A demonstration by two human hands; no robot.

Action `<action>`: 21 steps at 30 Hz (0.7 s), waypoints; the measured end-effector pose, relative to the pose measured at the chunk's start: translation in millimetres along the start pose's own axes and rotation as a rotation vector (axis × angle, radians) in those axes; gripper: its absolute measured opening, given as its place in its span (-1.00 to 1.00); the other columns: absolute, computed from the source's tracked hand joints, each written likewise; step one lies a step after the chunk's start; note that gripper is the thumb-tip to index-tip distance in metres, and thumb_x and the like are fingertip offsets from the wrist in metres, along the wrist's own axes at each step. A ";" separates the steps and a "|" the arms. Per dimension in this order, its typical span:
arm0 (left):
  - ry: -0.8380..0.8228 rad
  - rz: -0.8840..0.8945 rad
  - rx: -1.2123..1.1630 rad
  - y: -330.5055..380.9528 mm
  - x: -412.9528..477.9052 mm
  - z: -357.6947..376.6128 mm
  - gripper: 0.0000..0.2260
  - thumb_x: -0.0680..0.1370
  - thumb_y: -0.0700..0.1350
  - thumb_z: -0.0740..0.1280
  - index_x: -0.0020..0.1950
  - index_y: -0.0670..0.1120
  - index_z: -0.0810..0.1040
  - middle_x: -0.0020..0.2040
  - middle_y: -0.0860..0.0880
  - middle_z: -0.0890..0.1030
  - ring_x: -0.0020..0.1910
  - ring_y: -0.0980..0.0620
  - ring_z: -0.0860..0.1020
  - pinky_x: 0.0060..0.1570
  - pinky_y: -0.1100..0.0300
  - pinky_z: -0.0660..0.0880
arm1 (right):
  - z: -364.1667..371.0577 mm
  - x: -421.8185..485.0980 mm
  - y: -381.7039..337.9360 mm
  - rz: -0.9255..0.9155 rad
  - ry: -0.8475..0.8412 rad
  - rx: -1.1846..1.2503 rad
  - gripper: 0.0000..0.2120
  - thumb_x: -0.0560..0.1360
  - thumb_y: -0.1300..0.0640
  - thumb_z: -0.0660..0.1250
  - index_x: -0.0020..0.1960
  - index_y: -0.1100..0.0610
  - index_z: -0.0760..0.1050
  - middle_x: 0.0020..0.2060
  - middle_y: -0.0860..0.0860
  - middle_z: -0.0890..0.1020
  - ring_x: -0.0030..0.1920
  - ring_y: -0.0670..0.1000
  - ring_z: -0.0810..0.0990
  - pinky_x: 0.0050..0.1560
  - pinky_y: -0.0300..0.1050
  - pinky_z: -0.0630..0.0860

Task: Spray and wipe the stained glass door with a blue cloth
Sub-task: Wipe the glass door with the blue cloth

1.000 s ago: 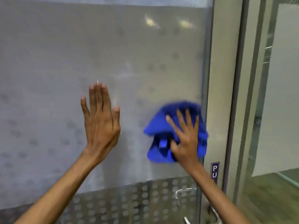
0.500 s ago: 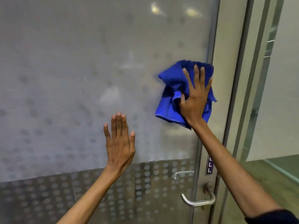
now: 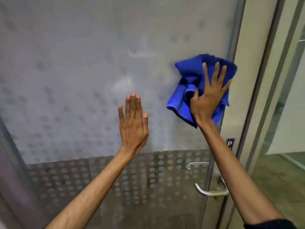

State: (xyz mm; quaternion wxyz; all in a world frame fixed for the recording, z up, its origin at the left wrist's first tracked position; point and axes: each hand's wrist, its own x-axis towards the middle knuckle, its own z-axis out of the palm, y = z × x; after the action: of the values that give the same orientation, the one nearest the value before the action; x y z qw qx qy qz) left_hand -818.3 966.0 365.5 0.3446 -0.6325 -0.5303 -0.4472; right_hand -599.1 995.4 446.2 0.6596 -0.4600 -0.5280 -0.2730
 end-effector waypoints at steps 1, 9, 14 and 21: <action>0.006 -0.016 0.000 -0.7 -1.0 -0.3 -0.48 0.67 -0.06 -0.01 0.59 -0.20 -0.04 0.60 -0.07 -0.07 0.59 0.03 -0.19 0.55 -0.03 -0.22 | 7.5 -0.6 -17.4 -0.008 0.004 -0.017 -0.33 0.41 0.16 0.33 0.52 0.07 0.35 0.54 0.18 0.27 0.57 0.25 0.13 0.54 0.36 -0.11; -0.022 -0.024 0.080 -81.7 -49.1 -13.3 -0.47 0.66 -0.07 0.00 0.59 -0.20 -0.05 0.60 -0.08 -0.08 0.60 0.02 -0.17 0.53 -0.06 -0.26 | -6.8 -154.3 39.5 -0.533 -0.348 -0.112 -0.23 0.34 0.10 0.34 0.53 -0.14 0.25 0.47 0.05 0.40 0.57 0.06 0.13 0.53 0.31 -0.08; -0.018 -0.074 0.082 -112.4 -41.2 -29.0 -0.47 0.67 -0.06 -0.02 0.59 -0.20 -0.09 0.60 -0.02 -0.21 0.59 0.01 -0.20 0.52 -0.06 -0.30 | 16.2 -72.3 -27.5 -0.175 -0.106 -0.020 -0.29 0.34 0.16 0.25 0.50 0.03 0.36 0.52 0.14 0.31 0.57 0.22 0.15 0.51 0.42 -0.07; -0.026 -0.111 0.133 -148.6 -45.2 -40.8 -0.48 0.66 -0.07 -0.01 0.59 -0.23 0.00 0.60 -0.11 0.04 0.60 0.04 -0.15 0.51 -0.09 -0.32 | 51.5 -164.1 -96.4 -0.511 -0.284 -0.001 -0.39 0.40 0.06 0.25 0.47 -0.08 0.40 0.48 0.01 0.37 0.55 0.09 0.22 0.55 0.26 -0.05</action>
State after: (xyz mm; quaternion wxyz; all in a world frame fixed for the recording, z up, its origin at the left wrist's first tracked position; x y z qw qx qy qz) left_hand -973.6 942.1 332.4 0.3538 -0.5834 -0.5975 -0.4213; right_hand -751.8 979.6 322.3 0.4887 -0.3460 -0.7135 -0.3638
